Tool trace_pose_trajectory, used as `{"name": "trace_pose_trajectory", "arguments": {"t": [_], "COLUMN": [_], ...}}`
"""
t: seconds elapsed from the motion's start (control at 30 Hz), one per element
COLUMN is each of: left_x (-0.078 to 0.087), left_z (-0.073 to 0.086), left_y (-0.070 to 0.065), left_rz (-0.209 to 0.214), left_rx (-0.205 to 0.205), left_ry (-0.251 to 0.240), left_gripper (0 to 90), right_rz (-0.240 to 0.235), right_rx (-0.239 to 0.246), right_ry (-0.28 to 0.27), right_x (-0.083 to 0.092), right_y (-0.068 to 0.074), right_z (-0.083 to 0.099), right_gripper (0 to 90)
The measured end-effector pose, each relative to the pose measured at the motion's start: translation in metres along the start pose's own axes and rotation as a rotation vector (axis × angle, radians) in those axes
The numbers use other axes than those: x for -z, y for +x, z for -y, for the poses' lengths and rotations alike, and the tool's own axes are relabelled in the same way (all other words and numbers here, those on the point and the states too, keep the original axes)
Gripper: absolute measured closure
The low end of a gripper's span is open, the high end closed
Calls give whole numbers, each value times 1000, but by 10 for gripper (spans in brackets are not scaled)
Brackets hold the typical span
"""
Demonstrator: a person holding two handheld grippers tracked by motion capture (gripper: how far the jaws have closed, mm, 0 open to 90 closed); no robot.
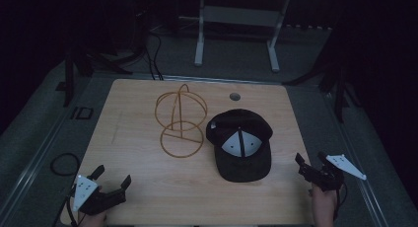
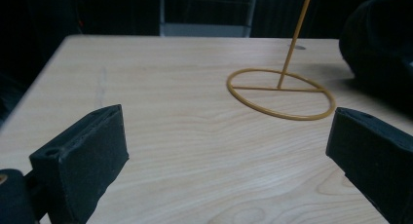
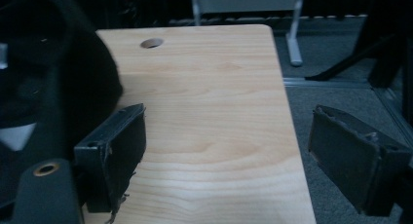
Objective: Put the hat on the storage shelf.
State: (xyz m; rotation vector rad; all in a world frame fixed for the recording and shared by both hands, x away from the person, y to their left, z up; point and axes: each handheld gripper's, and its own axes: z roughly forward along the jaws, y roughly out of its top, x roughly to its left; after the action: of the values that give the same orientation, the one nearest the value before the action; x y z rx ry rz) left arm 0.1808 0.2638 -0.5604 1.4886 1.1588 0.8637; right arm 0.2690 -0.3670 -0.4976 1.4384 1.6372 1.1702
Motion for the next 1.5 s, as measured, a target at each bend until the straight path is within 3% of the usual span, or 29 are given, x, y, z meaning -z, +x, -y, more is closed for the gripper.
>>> {"name": "trace_pose_trajectory", "arguments": {"t": [0.1, 0.27, 0.43, 0.5, 0.6, 0.77, 1.03, 1.1, 1.27, 1.5], "left_x": [-1, -2, -1, -1, -2, -1, -1, -1, -2, -2], "left_z": [0, -2, -4, -5, -5, -6, -7, -7, -7, -6], "left_y": [-3, -8, -14, -18, -20, -23, -25, -26, -25, -23], "left_rz": [-5, 52, 79, 95, 111, 104, 113, 118, 115, 109], "left_rx": [-13, 58, 51, 50, 57, 28, 8, 9, 10, 25], "left_ry": [10, 60, 56, 68, 81, 75, 80, 81, 82, 82], "left_gripper": [16, 16, 16, 16, 16, 16, 16, 16, 16, 16], "right_rz": [-49, -115, -148, -211, -212, -231, -243, -236, -252, -194], "right_rx": [11, 23, 58, 87, 124, 158, 184, 206, 202, 240], "right_ry": [-4, -5, 13, 25, 28, 51, 103, 129, 181, 250], "right_x": [0, -7, -16, -22, -29, -41, -66, -75, -94, -112], "right_y": [5, 18, 30, 40, 50, 62, 77, 81, 86, 98], "right_z": [-14, -40, -57, -66, -74, -85, -89, -86, -75, -67], "right_gripper": [139, 135, 128, 116, 130, 148, 167, 197, 293, 463]}}
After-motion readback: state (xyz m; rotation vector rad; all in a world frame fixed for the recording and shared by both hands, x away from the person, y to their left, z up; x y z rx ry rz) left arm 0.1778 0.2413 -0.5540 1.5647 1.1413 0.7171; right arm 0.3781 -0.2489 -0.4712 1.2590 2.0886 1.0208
